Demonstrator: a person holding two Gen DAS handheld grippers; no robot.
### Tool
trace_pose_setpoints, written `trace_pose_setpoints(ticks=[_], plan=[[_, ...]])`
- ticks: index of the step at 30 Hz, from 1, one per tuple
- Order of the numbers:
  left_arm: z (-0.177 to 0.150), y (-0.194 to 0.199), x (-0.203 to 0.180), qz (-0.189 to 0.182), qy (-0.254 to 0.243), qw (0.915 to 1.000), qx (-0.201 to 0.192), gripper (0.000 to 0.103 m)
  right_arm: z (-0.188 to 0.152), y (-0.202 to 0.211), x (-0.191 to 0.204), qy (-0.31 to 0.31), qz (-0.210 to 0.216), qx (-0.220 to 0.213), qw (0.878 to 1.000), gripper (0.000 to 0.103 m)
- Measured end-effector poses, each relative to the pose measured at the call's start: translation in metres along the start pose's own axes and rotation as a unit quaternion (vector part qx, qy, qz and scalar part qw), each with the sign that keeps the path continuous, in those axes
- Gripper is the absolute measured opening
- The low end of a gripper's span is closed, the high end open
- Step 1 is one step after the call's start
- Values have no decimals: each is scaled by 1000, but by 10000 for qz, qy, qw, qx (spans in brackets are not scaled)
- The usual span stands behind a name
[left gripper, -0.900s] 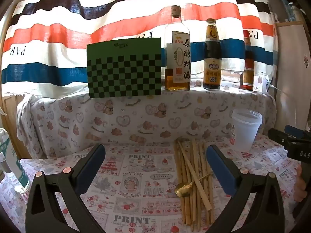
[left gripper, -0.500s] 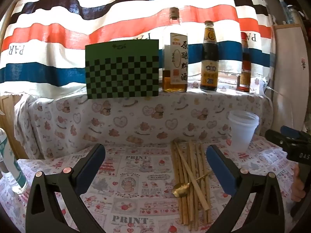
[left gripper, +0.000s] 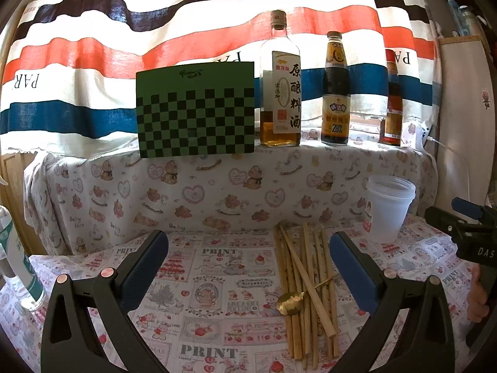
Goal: Organize utensils
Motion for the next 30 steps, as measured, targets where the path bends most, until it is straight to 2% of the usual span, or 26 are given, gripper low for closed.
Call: trace_pose_setpoints(ticks=[11,16,21,30], plan=[[-3,-1,-2,0,-50,10000,-10,103,-1,-1,0,57,-48,-3,10000,103],[-3,-1,-1,14,-49,10000,-8,103,-3,3,15,435,-225,-78,9988,103],[-4,0,-2,18,-45,10000,-13,103,-4,6,27,726,-72,-95,9973,103],[-3,0,-1,20,-45,10000,-6,103,-3,0,24,594,-44,68,9982,103]])
Point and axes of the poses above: each gripper's, at about its wrist camera, not at the fingertips, and y roughly against the way its jaws point, x to its left, z to its top, the point moved 2 cm from there along -y, roughly the way its jaws point, and after that the axes turned 5 degrees about z, right-handed, at the moved point
